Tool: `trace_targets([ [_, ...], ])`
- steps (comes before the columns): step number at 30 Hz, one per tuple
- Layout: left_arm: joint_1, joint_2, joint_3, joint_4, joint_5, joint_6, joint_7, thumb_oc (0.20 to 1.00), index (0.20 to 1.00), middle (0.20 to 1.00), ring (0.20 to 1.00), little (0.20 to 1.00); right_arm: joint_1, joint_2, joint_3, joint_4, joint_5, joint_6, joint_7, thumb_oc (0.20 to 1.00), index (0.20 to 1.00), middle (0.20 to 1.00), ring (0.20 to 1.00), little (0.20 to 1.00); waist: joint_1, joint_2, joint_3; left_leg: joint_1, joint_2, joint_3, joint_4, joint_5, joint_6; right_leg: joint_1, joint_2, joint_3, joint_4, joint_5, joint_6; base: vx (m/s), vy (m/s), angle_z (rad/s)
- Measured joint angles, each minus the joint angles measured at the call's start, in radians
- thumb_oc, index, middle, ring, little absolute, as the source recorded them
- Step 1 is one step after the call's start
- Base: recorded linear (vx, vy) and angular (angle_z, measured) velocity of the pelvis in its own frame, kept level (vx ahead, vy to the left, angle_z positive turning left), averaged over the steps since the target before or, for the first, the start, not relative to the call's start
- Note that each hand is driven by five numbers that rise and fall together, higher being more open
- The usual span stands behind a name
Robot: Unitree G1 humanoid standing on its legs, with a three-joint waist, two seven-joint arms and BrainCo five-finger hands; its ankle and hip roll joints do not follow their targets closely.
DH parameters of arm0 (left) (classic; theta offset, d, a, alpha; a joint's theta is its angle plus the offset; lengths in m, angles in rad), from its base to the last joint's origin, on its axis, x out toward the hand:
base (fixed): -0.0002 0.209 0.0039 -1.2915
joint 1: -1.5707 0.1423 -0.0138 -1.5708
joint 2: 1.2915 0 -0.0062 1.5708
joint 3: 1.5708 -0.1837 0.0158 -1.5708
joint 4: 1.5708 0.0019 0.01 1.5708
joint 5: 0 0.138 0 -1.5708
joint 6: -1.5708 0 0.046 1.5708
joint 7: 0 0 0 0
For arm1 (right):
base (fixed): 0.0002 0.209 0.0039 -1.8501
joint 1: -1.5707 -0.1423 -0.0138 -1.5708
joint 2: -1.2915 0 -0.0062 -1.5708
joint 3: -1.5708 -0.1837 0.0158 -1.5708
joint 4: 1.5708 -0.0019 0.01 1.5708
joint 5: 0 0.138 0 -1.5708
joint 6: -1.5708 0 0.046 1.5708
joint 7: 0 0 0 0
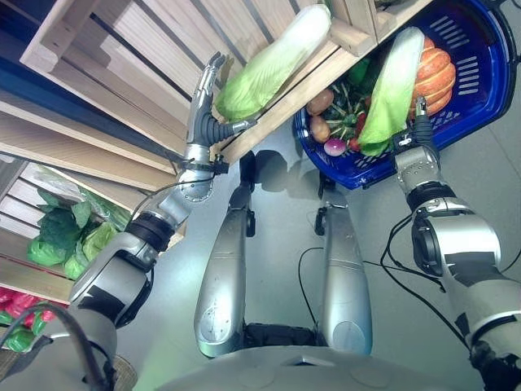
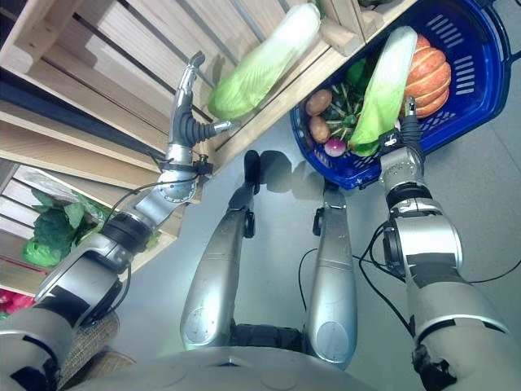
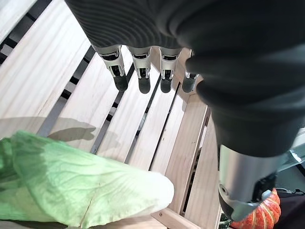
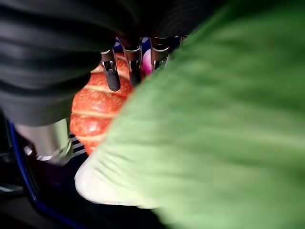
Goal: Pick up fruits and vegetables into the basket
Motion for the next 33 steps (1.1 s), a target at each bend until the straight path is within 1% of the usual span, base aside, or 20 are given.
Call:
trace_targets([
  [10,0.001,0.001,0.0,0.0,0.0,0.0,0.001,1.0,1.0,1.0,1.0,1.0,0.001,-0.005,0.0,0.018,-0.034,0.003,-0.02,1.0,1.0,1.0,1.0,1.0,0.003,0.0,0.0,0.001,0.0,-0.002,0.016,0.0,0.0,0.004,0.0,0.0,0.007,0.0,0.0,0.0,0.0,0.0],
  [14,0.001,0.001,0.0,0.0,0.0,0.0,0.001,1.0,1.0,1.0,1.0,1.0,0.002,-0.007,0.001,0.018,-0.053,0.003,-0.027,1.0,1.0,1.0,1.0,1.0,0.003,0.0,0.0,0.001,0.0,-0.002,0.02,0.0,0.0,0.005,0.0,0.0,0.009,-0.002,-0.005,0.0,0.0,0.0],
  [18,0.0,0.004,0.0,-0.005,0.002,0.001,0.022,1.0,1.0,1.0,1.0,1.0,0.01,-0.008,0.005,0.017,-0.145,-0.013,-0.053,1.0,1.0,1.0,1.0,1.0,0.002,0.0,0.0,0.003,0.0,-0.003,0.022,-0.001,0.001,0.009,0.0,-0.001,0.009,-0.001,-0.006,0.0,0.0,0.0],
  [22,-0.004,0.021,0.002,-0.007,0.003,0.004,0.028,1.0,1.0,1.0,1.0,1.0,0.013,-0.014,0.033,0.014,-0.232,-0.069,-0.094,1.0,1.0,1.0,1.0,1.0,-0.005,0.0,0.0,0.01,0.001,-0.002,0.022,-0.004,0.004,0.022,0.001,-0.004,-0.003,0.001,-0.008,0.0,0.034,0.0],
  [26,-0.037,0.05,0.003,-0.004,0.004,0.023,0.028,1.0,1.0,1.0,1.0,1.0,0.056,-0.038,0.032,-0.053,-0.318,-0.18,-0.182,1.0,1.0,1.0,1.0,1.0,-0.01,0.0,0.0,0.012,0.001,0.003,0.022,-0.004,0.003,0.024,0.002,-0.001,-0.005,0.005,-0.002,0.0,0.06,-0.02],
  [28,-0.055,0.06,0.006,-0.003,0.004,0.025,0.03,1.0,1.0,1.0,1.0,1.0,0.079,-0.049,0.03,-0.064,-0.348,-0.222,-0.225,1.0,1.0,1.0,1.0,1.0,-0.015,0.0,0.0,0.013,0.001,0.007,0.022,-0.005,0.004,0.025,0.003,0.006,-0.01,0.007,0.001,0.0,0.044,-0.05],
  [30,-0.074,0.066,0.007,-0.001,0.004,0.032,0.03,1.0,1.0,1.0,1.0,1.0,0.095,-0.052,0.028,-0.066,-0.361,-0.258,-0.264,1.0,1.0,1.0,1.0,1.0,-0.031,0.0,0.0,0.013,0.002,0.007,0.022,-0.007,0.006,0.031,0.004,0.008,-0.02,0.015,0.003,-0.01,0.029,-0.05],
  [33,-0.12,0.067,0.004,0.02,0.003,0.055,0.026,1.0,1.0,1.0,1.0,1.0,0.123,-0.056,0.021,-0.072,-0.378,-0.29,-0.314,1.0,1.0,1.0,1.0,1.0,-0.062,-0.001,0.0,0.013,0.003,0.01,0.023,-0.01,0.012,0.038,0.005,0.012,-0.041,0.027,0.008,-0.01,0.026,-0.05],
])
